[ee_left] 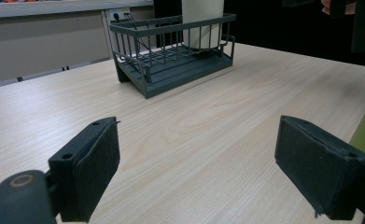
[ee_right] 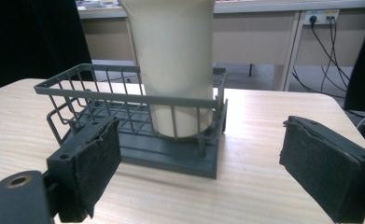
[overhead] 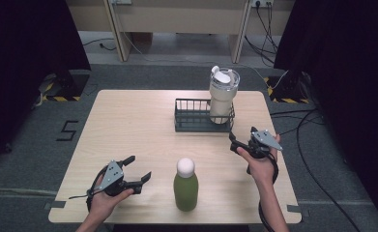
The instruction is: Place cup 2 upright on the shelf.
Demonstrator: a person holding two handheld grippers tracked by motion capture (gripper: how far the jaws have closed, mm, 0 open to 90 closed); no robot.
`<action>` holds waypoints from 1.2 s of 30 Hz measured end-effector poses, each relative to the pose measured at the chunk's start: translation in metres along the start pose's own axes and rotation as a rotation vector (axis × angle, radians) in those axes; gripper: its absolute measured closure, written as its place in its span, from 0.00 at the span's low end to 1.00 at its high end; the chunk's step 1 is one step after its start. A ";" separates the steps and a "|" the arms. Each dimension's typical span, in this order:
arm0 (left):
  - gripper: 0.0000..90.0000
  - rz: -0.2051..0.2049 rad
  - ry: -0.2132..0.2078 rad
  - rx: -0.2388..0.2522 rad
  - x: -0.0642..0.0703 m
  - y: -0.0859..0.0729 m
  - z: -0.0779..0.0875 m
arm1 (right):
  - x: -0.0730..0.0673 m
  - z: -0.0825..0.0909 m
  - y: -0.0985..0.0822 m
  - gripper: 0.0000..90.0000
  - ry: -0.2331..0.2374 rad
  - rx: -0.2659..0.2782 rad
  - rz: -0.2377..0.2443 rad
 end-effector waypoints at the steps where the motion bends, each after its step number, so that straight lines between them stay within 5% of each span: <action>1: 0.15 0.001 -0.001 0.003 0.000 0.000 0.000 | 0.001 0.001 -0.002 0.13 -0.001 -0.003 -0.002; 23: 0.14 -0.014 -0.061 0.038 0.017 0.011 0.007 | 0.014 0.027 -0.023 0.12 -0.041 -0.020 0.000; 29: 0.06 -0.022 -0.091 0.068 0.029 0.025 0.009 | 0.019 0.028 -0.026 0.13 -0.049 -0.029 -0.006; 36: 0.00 -0.034 -0.177 0.101 0.056 0.039 0.010 | 0.019 0.028 -0.026 0.13 -0.050 -0.030 -0.004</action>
Point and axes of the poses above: each handheld gripper's, and its own axes: z roughly backward along the jaws, y roughly out of its top, x roughly to its right, the point moved 8 cm from there along -z, roughly forward along the jaws, and after that the axes turned 2 degrees about -z, right-handed, at the moved point
